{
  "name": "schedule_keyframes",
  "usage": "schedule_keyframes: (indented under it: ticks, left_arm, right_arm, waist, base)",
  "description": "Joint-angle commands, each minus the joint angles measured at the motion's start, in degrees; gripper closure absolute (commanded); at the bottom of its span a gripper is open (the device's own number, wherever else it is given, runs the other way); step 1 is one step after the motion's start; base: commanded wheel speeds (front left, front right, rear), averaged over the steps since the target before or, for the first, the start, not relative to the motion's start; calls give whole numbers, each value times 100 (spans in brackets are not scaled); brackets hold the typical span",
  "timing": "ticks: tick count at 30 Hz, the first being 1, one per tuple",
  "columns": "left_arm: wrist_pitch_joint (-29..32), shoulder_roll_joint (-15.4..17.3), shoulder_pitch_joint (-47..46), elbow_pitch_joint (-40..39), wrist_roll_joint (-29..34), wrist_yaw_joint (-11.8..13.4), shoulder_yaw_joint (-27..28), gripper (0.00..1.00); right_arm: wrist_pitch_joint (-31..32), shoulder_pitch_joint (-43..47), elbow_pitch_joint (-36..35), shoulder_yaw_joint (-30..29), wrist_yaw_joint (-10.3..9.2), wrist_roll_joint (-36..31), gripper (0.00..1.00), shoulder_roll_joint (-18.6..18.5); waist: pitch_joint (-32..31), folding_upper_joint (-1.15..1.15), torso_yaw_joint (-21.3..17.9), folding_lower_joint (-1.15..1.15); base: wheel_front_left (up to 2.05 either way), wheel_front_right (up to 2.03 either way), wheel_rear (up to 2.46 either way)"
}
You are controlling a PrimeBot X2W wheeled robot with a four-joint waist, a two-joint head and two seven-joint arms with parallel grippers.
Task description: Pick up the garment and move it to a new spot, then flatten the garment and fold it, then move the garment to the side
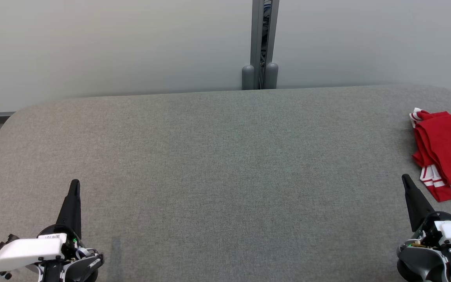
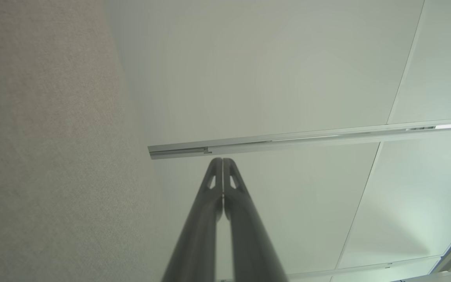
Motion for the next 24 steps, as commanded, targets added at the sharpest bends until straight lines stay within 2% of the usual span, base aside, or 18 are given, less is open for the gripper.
schedule_keyframes:
  ticks: [1,24]
  left_arm:
    - [15,25,-86,-5,22,15,28,100]
    - [32,6,-87,-5,47,13,47,100]
  right_arm:
    - [-20,-32,-21,-5,2,0,100,-40]
    - [-43,-35,-30,11,2,21,100,-55]
  waist:
    - [0,0,0,0]
    - [0,0,0,0]
  base:
    - [0,0,0]
    - [0,0,0]
